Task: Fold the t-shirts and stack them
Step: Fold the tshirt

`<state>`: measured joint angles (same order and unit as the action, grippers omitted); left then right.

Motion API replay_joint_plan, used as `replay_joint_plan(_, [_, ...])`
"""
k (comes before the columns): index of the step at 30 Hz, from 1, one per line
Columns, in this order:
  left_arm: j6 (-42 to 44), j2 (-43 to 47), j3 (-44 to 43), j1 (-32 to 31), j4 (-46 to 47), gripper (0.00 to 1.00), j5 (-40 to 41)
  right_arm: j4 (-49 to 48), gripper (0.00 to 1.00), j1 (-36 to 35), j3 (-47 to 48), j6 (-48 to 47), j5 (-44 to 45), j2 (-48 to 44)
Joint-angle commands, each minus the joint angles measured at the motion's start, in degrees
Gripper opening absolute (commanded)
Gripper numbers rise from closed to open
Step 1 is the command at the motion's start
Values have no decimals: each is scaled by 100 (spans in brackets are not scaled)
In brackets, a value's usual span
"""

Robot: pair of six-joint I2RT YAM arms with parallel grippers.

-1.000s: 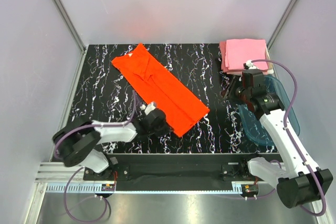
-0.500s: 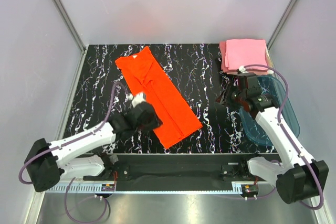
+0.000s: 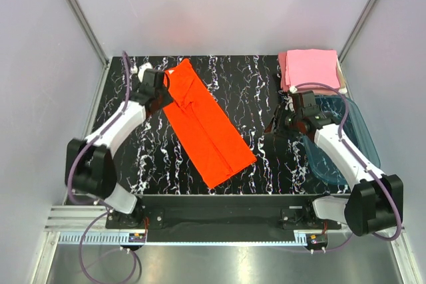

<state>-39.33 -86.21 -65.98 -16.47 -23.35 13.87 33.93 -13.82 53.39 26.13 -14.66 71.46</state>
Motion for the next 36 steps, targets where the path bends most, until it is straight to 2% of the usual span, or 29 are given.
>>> replay_joint_plan(1, [584, -833, -871, 467, 464, 33, -6, -282, 46, 11, 119, -38, -152, 165])
replay_joint_plan(7, [637, -2503, -2119, 917, 463, 30, -419, -554, 46, 3, 119, 76, -99, 561])
replay_joint_plan(11, [611, -3758, -3146, 1075, 367, 29, -1148, -730, 46, 3, 189, 156, -108, 825])
replay_joint_plan(14, [699, -4296, -3692, 1120, 305, 29, -1361, -756, 45, -15, 251, 147, -64, 1010])
replay_joint_plan(21, [743, -5062, -4476, 1076, 358, 27, -1870, -844, 45, 2, 137, 278, 261, 1353])
replay_joint_plan(25, [752, -5501, -4968, 970, 349, 25, -2098, -1028, 45, -6, -135, 366, 279, 1248])
replay_joint_plan(36, [663, -6214, -6093, 417, 419, 26, -2845, -1108, 45, -6, -12, 384, 297, 1344])
